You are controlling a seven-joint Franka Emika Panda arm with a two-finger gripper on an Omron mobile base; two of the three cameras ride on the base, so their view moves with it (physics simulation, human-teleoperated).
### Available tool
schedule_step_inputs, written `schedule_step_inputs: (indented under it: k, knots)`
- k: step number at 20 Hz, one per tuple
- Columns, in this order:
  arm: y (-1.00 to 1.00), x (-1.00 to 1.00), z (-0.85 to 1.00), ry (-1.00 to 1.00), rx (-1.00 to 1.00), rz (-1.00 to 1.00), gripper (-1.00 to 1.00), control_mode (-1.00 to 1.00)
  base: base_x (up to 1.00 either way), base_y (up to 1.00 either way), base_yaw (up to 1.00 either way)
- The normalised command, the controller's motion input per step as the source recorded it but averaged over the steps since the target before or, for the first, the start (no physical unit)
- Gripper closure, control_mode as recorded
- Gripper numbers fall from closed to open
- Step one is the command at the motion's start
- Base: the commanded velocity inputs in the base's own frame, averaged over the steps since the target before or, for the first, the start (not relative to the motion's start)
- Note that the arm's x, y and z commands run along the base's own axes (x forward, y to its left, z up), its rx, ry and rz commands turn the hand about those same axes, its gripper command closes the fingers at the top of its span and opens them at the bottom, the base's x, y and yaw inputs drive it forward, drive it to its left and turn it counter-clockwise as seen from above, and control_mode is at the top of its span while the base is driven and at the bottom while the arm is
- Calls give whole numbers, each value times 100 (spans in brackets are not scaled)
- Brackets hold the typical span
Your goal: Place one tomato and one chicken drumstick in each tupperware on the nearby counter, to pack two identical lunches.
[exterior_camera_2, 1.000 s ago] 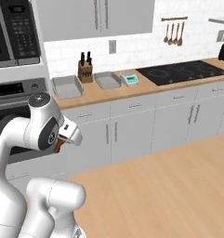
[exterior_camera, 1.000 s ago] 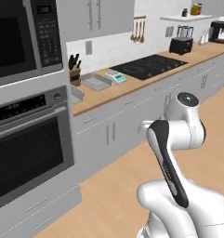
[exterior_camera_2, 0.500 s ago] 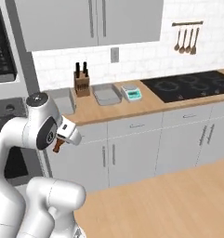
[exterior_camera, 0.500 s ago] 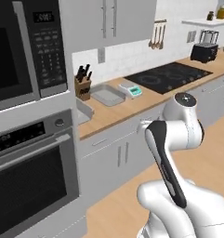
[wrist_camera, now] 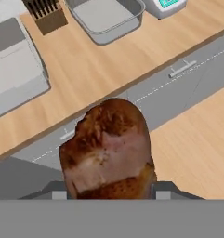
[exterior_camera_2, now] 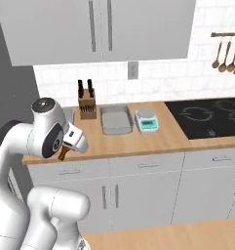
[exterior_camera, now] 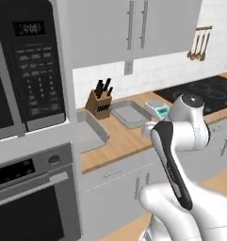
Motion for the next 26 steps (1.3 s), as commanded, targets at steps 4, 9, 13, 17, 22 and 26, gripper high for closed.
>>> schedule_step_inputs:
  k: [4, 9, 13, 17, 22, 26]
  knots:
    - [0, 0, 0, 0, 0, 0, 100, 100, 93, -60, 40]
    - [0, 0, 0, 0, 0, 0, 100, 100, 88, -59, 33]
    - [0, 24, -20, 4, 1, 5, 100, -100, 65, -19, 22]
    - [-6, 91, -77, 24, 0, 18, 100, -100, 0, 0, 0]
    - [-39, 86, -40, 14, 0, 18, 100, -100, 0, 0, 0]
    - [-17, 96, -38, 15, 0, 16, 100, -100, 0, 0, 0]
